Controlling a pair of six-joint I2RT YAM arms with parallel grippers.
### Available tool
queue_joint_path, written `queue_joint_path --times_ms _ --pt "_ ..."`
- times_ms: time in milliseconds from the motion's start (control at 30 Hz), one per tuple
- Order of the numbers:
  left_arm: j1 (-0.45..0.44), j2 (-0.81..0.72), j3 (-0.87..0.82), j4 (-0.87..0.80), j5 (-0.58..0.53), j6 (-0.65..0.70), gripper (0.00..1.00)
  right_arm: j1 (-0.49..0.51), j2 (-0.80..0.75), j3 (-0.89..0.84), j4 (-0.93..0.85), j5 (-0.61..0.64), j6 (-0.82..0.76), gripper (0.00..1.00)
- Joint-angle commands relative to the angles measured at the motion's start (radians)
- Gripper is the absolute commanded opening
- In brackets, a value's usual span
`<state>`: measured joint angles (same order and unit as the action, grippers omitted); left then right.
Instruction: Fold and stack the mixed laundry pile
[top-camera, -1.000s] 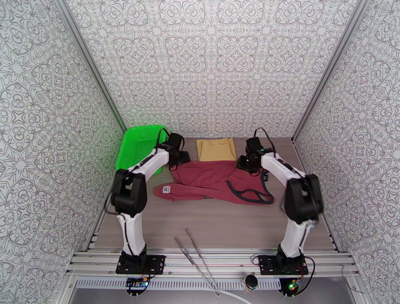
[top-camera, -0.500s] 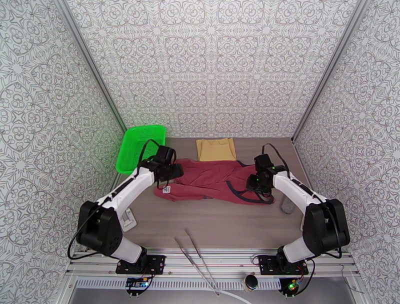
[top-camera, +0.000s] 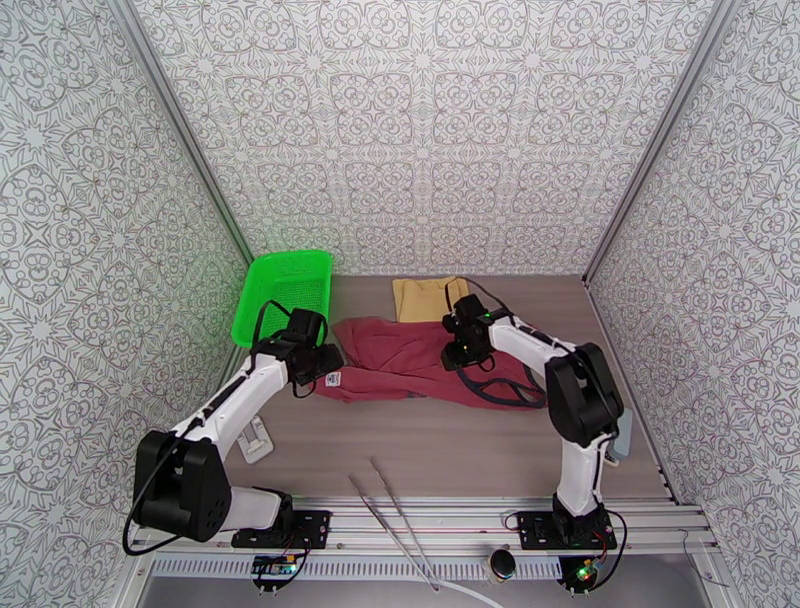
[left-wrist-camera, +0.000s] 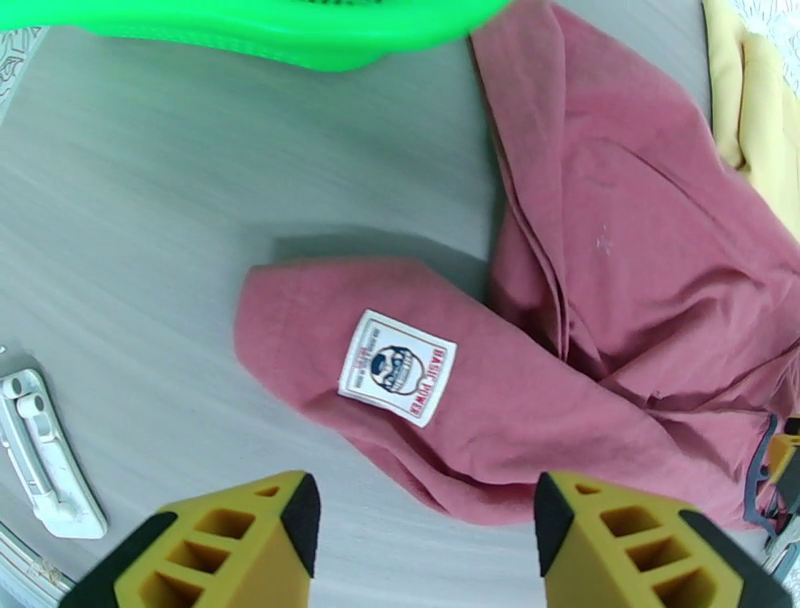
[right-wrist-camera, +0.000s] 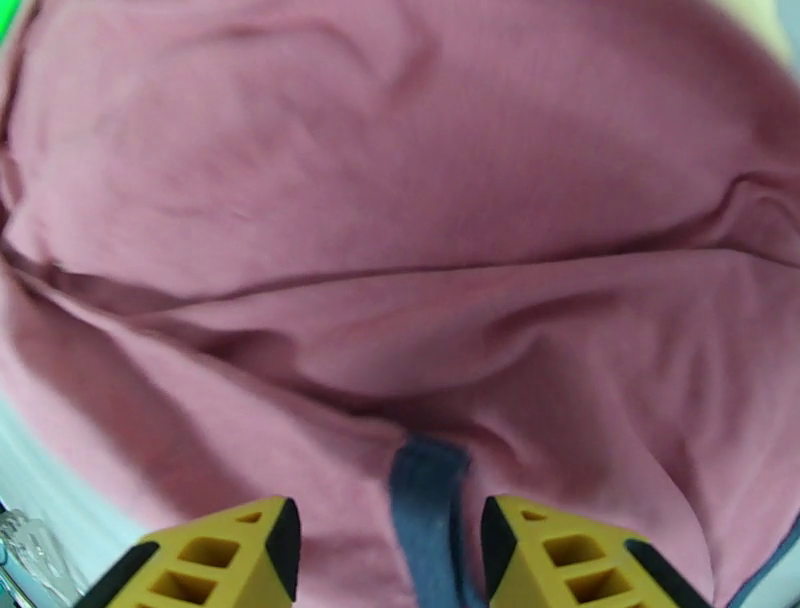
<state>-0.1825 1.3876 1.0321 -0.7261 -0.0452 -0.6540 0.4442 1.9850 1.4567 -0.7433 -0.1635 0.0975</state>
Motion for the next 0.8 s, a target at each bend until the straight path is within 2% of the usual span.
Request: queue_joint_path --times_ms 0,400,533,633,767 --pt "0.021 -0.019 0.003 -0.022 0.019 0.002 0.62 -0.001 0.013 0.036 0.007 -0.024 -0.026 0.51" --pt "0.033 -0.016 0.003 -0.039 0.016 0.002 0.63 -0.002 0.076 0.043 0.033 -0.033 -0.013 0.39" --pt "0.041 -0.023 -0.007 -0.051 0.01 -0.001 0.64 -0.001 0.049 0.022 0.041 -0.035 -0.006 0.24" --pt "0.052 -0.027 -0.019 -0.062 0.007 -0.006 0.65 -0.001 0.011 0.002 0.038 -0.027 -0.001 0.0" --pt "0.071 -0.031 -0.055 -0.067 0.004 -0.023 0.65 -0.001 -0.073 -0.05 0.025 -0.03 0.012 0.0"
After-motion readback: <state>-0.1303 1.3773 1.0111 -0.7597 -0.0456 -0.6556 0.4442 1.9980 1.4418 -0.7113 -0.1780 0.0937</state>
